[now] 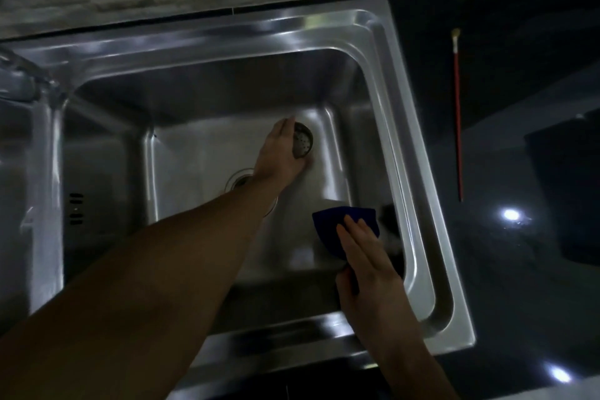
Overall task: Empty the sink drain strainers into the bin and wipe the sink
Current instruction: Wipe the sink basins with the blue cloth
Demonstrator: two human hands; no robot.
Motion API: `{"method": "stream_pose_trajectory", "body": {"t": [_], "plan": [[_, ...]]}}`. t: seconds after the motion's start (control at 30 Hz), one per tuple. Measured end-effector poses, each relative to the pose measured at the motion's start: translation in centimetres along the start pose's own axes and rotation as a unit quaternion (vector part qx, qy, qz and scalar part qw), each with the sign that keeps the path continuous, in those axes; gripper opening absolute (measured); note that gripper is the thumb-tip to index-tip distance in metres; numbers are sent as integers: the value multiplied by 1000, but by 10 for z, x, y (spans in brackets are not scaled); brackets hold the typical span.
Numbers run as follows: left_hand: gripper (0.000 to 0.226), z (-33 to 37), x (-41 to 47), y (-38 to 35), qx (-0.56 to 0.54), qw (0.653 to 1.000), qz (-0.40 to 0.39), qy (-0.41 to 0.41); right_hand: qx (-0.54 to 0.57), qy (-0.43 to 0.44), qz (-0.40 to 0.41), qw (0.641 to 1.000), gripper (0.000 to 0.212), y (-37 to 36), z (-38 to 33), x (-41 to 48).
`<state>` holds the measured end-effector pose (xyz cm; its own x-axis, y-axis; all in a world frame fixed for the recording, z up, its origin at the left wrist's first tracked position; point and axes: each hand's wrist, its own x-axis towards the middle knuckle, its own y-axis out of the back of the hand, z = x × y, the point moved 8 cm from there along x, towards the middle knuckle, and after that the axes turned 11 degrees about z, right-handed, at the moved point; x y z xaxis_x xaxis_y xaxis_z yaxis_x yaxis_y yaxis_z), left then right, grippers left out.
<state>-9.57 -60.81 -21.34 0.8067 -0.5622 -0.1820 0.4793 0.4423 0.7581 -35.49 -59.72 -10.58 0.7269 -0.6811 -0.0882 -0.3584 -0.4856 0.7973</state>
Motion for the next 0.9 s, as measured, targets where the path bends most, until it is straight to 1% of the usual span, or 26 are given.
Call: {"method": "stream_pose_trajectory", "body": {"t": [0.17,0.23,0.27,0.3,0.37,0.4,0.43,0.5,0.57,0.63,0.67,0.77,0.8,0.87,0.9], "plan": [[113,-1,-2,0,-20,999,-24,16,0,-8,-20,1000,66,-3,2,1],[115,-3,-7,8,-41,998,-36,23,-2,-11,-30,999,66,-4,2,1],[109,-6,-12,15,-46,998,-34,29,-3,-11,-30,999,66,-4,1,1],[97,-11,-20,24,-40,998,-28,33,-4,-9,-27,1000,65,-2,0,2],[73,-27,-42,42,0,999,-15,33,-6,-5,-20,1000,63,2,-4,3],[69,-38,-56,50,33,999,-16,34,-9,-3,-16,1000,62,4,-6,3],[73,-51,-73,56,71,996,-24,44,-13,1,-11,1000,61,6,-8,3],[92,-80,-107,66,144,984,-57,87,-23,7,-6,1000,60,10,-11,4],[108,-105,-136,72,180,970,-100,130,-34,14,-11,999,62,11,-14,4],[116,-122,-155,77,195,960,-136,151,-40,9,-25,999,64,10,-14,5],[114,-126,-160,79,198,958,-145,148,-42,5,-32,999,65,9,-13,5],[90,-127,-163,85,185,966,-140,118,-51,2,-32,998,65,8,-11,5],[85,-126,-163,86,179,968,-136,112,-52,1,-29,998,65,8,-10,5],[82,-126,-164,88,143,975,-128,114,-47,-3,-24,999,64,8,-8,5],[79,-125,-164,91,106,980,-116,123,-45,-2,-25,999,63,8,-8,5]]}}
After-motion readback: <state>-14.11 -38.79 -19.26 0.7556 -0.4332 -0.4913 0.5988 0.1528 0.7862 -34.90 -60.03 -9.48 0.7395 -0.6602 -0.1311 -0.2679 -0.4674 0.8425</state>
